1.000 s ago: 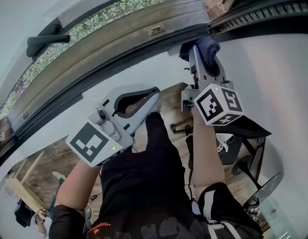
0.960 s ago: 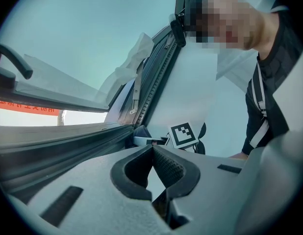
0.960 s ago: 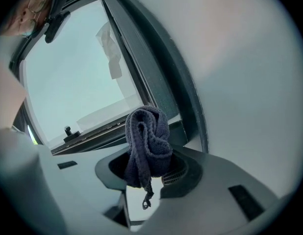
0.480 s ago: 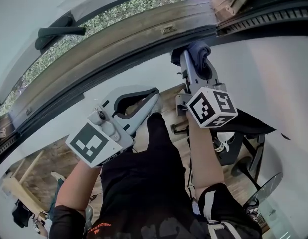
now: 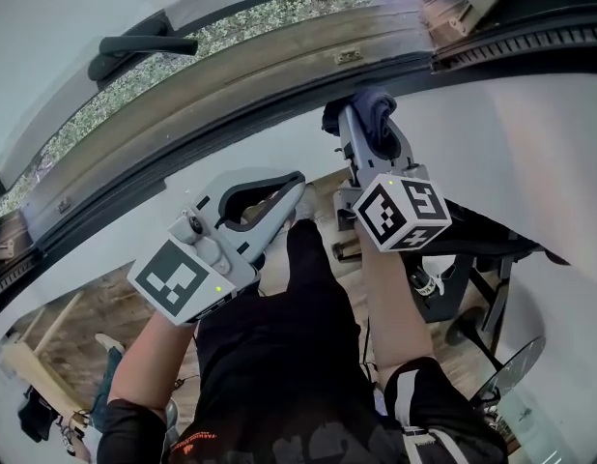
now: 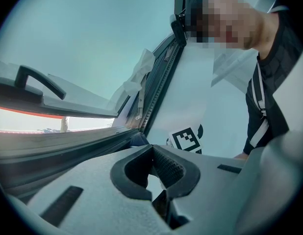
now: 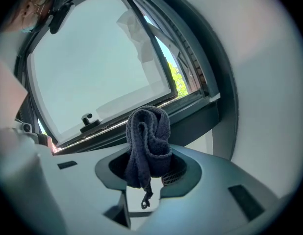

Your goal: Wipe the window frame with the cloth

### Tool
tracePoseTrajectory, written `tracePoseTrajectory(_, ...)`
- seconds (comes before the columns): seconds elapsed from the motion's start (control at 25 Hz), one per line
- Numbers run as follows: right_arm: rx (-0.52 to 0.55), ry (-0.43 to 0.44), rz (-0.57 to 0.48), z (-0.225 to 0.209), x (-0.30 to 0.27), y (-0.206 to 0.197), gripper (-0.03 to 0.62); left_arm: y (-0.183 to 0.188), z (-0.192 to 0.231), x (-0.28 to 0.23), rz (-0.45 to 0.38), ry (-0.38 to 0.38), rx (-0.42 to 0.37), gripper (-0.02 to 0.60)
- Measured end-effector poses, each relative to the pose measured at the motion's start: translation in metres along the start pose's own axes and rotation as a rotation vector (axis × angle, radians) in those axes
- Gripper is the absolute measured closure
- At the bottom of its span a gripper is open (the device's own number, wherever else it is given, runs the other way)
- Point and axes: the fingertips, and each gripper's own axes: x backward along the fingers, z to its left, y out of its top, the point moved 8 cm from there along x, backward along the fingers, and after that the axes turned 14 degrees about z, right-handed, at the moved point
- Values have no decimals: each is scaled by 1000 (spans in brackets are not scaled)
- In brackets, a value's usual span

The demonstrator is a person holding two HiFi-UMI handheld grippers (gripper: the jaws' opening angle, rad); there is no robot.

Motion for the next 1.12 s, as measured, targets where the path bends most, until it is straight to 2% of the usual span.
tracePoseTrajectory(0.32, 25, 38, 48, 27, -1, -10, 476, -1, -4, 21, -23, 19, -4, 561)
tracePoseTrajectory(0.48, 32, 43, 58, 32, -1, -11, 476, 4, -4, 29, -135, 38, -61, 561)
tracePoseTrajectory(0.64, 33, 44, 63, 32, 2, -10, 476, -1, -10, 32, -50, 37, -9, 561)
tracePoseTrajectory(0.92, 53, 69, 52, 30, 19, -1, 476, 10, -22, 26, -63, 37, -40, 561)
tracePoseTrajectory(1.12, 85, 100, -15, 30, 41, 25, 476, 27, -30, 13, -103, 23, -94, 561)
